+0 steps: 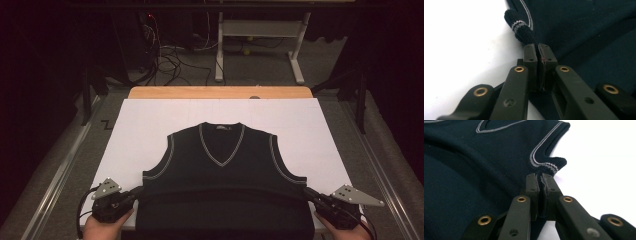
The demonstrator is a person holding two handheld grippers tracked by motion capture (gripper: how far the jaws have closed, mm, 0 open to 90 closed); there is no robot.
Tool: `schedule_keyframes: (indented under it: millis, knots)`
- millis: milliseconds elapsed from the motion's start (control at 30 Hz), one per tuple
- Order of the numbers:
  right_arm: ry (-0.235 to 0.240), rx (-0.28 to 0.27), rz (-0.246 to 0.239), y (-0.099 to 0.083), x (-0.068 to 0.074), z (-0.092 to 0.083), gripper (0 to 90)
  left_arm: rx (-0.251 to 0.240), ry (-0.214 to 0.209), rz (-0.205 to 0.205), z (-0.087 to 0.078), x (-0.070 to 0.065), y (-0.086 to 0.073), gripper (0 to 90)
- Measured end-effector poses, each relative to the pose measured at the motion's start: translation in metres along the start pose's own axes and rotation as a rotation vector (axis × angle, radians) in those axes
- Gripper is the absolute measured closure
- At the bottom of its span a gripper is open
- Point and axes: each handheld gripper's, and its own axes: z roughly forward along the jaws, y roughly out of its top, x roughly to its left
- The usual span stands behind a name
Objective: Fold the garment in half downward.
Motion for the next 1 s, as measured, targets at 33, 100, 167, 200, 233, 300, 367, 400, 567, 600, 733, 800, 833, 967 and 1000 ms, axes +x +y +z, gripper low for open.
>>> schedule_keyframes:
  millis: [33,100,167,200,233,300,367,400,567,600,733,800,833,967,1000]
  knots:
    - [0.000,0.003,0.004,0.000,0.001,0.000,85.1,0.002,0.002,0.002,0.000,0.000,0.000,82.0]
    - [0.001,0.005,0.002,-0.001,0.000,0.000,84.9,0.005,0.002,0.001,0.001,0.000,0.000,82.0]
    - [0.004,0.004,0.002,-0.001,0.000,0.000,84.4,0.006,0.002,0.001,0.001,0.000,0.000,81.9]
    - [0.004,0.004,0.004,-0.001,0.000,0.001,83.9,0.007,0.001,0.000,0.002,0.000,-0.001,81.8]
    - [0.006,0.005,0.007,-0.001,0.000,0.001,83.1,0.009,0.001,0.001,0.002,0.001,-0.001,81.7]
    - [0.010,0.006,0.014,-0.001,-0.001,0.002,80.8,0.005,0.004,-0.001,0.003,0.002,-0.001,80.1]
    - [0.013,-0.001,0.016,-0.001,-0.001,0.002,78.6,0.001,0.006,-0.011,0.003,0.003,-0.002,75.9]
    - [0.012,-0.002,0.017,-0.001,-0.002,0.002,76.9,-0.006,0.006,-0.015,0.003,0.004,-0.002,73.6]
    - [0.009,-0.021,0.043,0.000,-0.004,0.003,61.4,-0.030,0.010,-0.043,0.004,0.008,-0.003,54.8]
    - [0.004,-0.023,0.051,0.001,-0.005,0.003,57.8,-0.037,0.009,-0.049,0.005,0.009,-0.003,51.9]
    - [-0.010,-0.040,0.056,0.002,-0.006,0.006,47.3,-0.065,-0.001,-0.053,0.007,0.010,-0.002,43.0]
    - [-0.012,-0.052,0.056,0.003,-0.006,0.007,43.1,-0.088,-0.055,-0.072,0.008,0.012,-0.001,42.2]
    - [-0.011,-0.062,0.062,0.005,-0.006,0.009,37.5,-0.096,-0.071,-0.082,0.009,0.013,0.000,36.8]
    - [-0.012,-0.082,0.059,0.010,-0.005,0.014,29.4,-0.120,-0.047,-0.073,0.015,0.011,0.005,28.8]
    - [-0.015,-0.087,0.057,0.012,-0.004,0.017,25.3,-0.122,-0.035,-0.072,0.017,0.011,0.008,26.2]
